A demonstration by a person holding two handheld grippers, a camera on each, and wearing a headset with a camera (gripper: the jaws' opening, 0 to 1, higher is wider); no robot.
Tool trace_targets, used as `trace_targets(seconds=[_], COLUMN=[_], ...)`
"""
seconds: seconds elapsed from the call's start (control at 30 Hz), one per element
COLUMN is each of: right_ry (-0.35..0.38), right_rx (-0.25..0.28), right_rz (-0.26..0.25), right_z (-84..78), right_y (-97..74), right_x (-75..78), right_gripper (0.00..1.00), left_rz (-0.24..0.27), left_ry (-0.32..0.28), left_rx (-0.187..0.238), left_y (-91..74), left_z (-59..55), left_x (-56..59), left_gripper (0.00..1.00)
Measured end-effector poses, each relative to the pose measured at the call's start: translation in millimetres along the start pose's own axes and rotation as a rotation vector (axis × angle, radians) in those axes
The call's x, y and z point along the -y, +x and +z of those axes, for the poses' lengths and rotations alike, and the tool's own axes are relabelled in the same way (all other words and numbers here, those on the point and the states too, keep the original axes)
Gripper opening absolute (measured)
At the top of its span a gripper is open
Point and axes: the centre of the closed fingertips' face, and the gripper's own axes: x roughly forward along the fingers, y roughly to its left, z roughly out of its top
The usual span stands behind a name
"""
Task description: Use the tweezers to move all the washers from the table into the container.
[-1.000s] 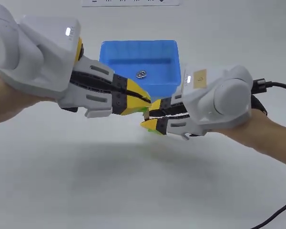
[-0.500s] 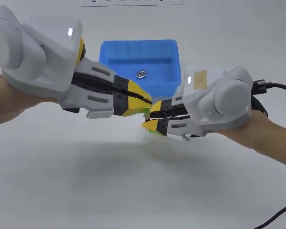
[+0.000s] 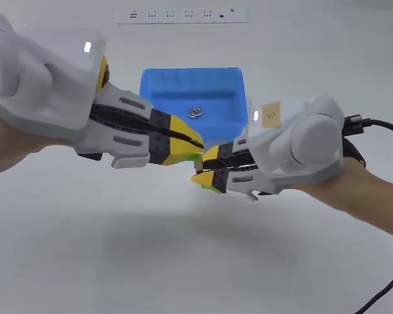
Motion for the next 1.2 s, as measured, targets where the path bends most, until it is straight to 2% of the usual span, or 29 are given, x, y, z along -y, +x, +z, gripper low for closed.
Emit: trace_targets(seconds=[0.17,0.33,0.5,0.7,0.97,1.1,1.2], right_ry=[-0.023,-0.049,-0.081,-0.104,-0.122,-0.115,-0.117], right_rx=[0.022,0.042,0.051,0.076,0.082,0.08,0.069], right_rz=[-0.01,-0.032,-0.052,-0.087,-0.124,-0.139,-0.143], right_z=[17.1,33.7,48.8,65.1,71.9,68.0,61.8], right_y=[-8.4,-17.5,-26.1,-32.6,-28.8,-22.5,-14.4], right_x=[-0.5,5.0,16.3,37.6,69.5,87.5,96.7], right_gripper=[0.1,0.1,0.1,0.1,0.1,0.1,0.11], left_rz=[0.005,0.017,0.032,0.05,0.066,0.077,0.081], left_ry=[0.035,0.078,0.12,0.159,0.19,0.184,0.171], left_rx=[0.0,0.006,0.015,0.029,0.028,0.034,0.035], left_y=[-10.1,-19.1,-25.8,-31.7,-31.4,-29.9,-26.7], left_z=[15.5,31.4,47.3,62.5,66.6,61.5,51.4], left_x=[3.0,1.3,-6.0,-24.0,-53.6,-69.9,-83.2], left_gripper=[0.05,0.05,0.05,0.05,0.06,0.06,0.06])
